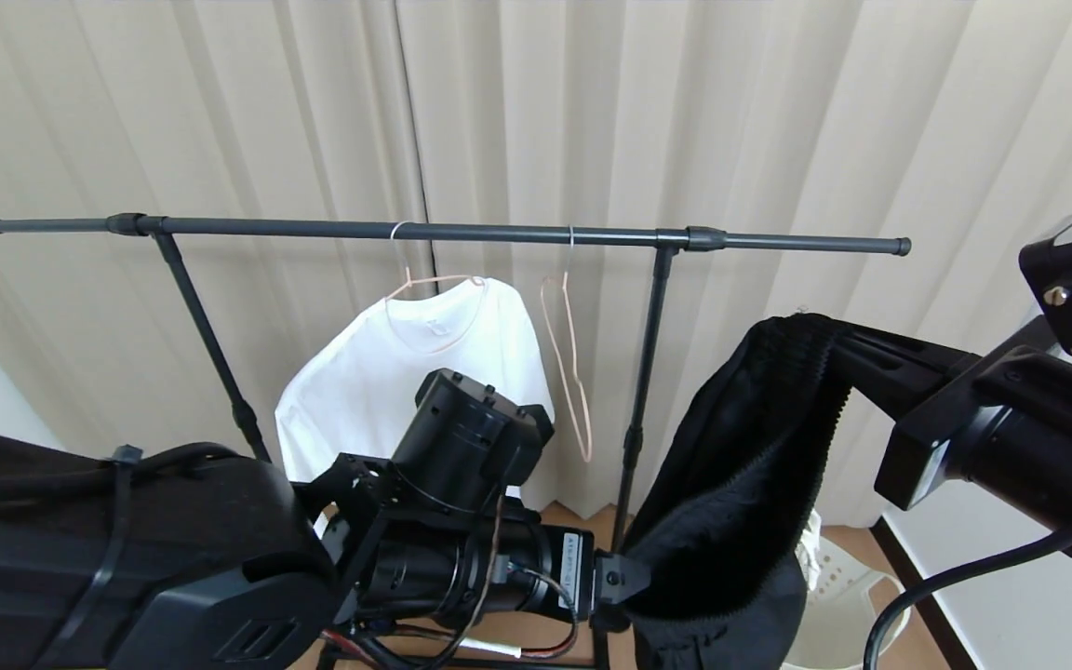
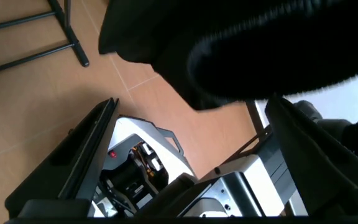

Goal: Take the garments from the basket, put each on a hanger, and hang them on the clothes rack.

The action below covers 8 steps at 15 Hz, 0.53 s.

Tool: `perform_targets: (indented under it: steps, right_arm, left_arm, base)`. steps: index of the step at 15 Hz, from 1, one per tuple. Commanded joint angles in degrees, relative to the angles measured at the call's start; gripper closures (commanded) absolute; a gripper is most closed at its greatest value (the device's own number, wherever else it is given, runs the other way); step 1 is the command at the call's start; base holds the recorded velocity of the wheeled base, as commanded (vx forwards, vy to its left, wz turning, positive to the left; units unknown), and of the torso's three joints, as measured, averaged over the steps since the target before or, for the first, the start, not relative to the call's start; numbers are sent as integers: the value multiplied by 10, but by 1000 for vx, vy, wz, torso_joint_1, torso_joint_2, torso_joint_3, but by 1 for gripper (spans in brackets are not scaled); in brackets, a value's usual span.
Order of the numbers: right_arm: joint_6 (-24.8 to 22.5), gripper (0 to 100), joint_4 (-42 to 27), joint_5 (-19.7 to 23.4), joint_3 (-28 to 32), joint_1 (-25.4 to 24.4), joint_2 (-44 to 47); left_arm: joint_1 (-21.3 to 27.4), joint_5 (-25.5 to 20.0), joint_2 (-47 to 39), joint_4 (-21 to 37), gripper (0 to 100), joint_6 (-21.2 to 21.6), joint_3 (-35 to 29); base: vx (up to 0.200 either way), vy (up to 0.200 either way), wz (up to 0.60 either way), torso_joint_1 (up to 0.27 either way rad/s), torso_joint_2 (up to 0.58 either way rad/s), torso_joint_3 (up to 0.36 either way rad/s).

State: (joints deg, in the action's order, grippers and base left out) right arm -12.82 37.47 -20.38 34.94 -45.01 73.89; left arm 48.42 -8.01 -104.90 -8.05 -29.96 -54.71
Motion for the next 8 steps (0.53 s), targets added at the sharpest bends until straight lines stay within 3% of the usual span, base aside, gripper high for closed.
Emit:
perform_targets:
  steps: [1, 8]
  right_arm:
    - [3, 100, 1, -1, 2, -14, -1]
    - [10, 100, 1, -2, 6, -25, -4]
  left_arm:
    - [1, 0, -29, 0, 0, 0, -11]
    - [20, 0, -60, 0, 0, -2, -32]
  base:
    - [0, 0, 0, 0, 0, 0]
    - [0, 0, 0, 0, 0, 0]
